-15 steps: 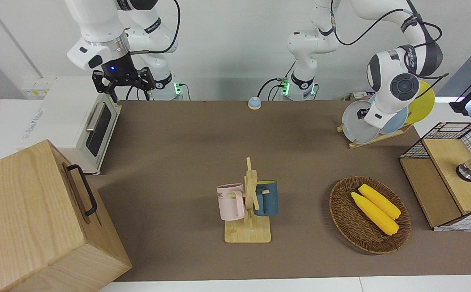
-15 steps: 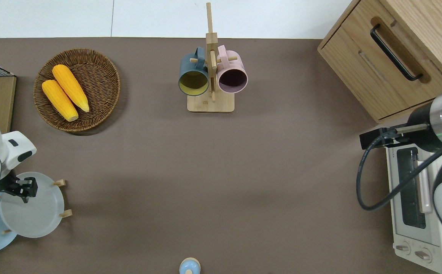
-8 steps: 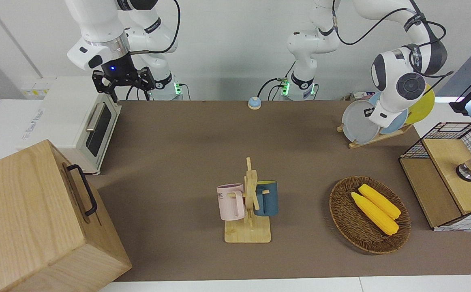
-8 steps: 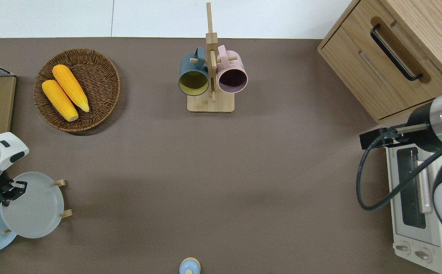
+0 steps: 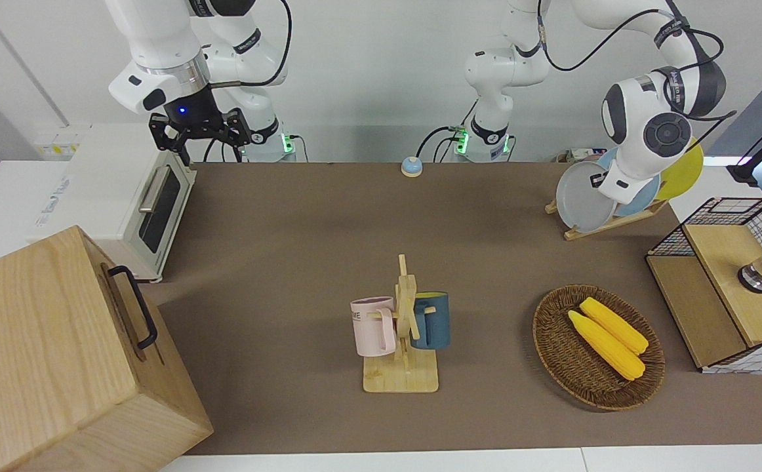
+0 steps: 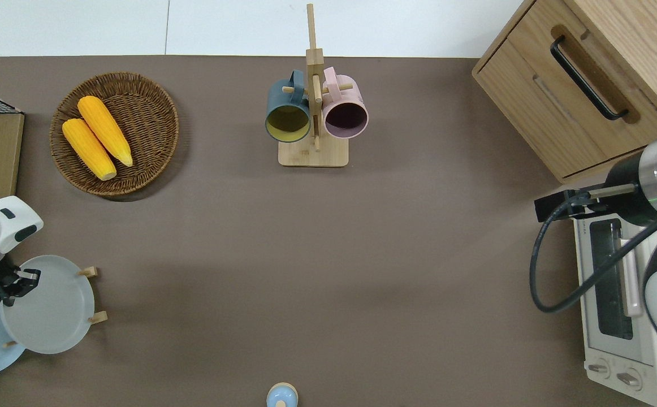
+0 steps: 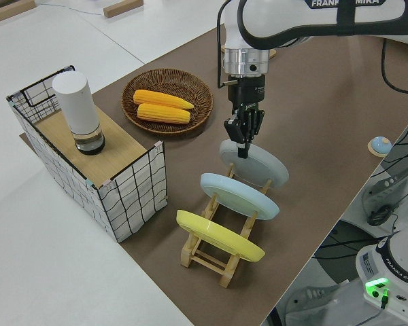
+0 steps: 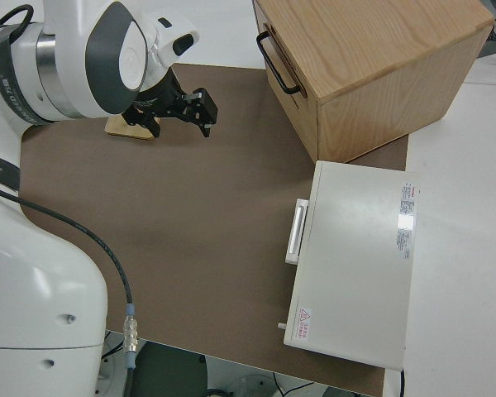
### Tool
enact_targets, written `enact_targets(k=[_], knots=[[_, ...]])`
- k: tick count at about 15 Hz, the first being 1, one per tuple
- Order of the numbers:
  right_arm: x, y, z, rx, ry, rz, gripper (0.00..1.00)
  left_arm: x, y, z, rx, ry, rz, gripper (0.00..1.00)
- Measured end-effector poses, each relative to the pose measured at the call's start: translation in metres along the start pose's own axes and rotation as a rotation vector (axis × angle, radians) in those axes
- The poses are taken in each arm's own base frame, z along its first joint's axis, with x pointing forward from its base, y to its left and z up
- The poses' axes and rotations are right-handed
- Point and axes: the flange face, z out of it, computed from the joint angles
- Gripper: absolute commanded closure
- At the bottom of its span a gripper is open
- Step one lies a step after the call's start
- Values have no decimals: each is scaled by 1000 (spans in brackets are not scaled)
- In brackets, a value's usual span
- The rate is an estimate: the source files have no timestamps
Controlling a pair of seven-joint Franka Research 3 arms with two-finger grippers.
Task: Pick gray plate from low plate rack and place it on table with left arm
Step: 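Grasp the gray plate's rim with the left gripper and lift it, then carry the gray plate away from the rack toward the table center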
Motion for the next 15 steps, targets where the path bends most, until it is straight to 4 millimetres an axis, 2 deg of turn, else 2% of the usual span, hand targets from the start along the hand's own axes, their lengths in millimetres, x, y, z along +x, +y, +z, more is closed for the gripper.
enact_targets(k=[4, 7, 12, 15], knots=[[0, 0, 0, 0, 0, 0, 17, -12, -16, -34, -1, 17, -27, 1000], [0, 0, 0, 0, 0, 0, 17, -23, -18, -53, -2, 10, -33, 1000], [0, 0, 0, 0, 0, 0, 17, -38, -5, -71, -233, 47, -24, 1000], [0, 0, 0, 0, 0, 0, 17, -37, 7, -79, -370, 71, -61, 1000]])
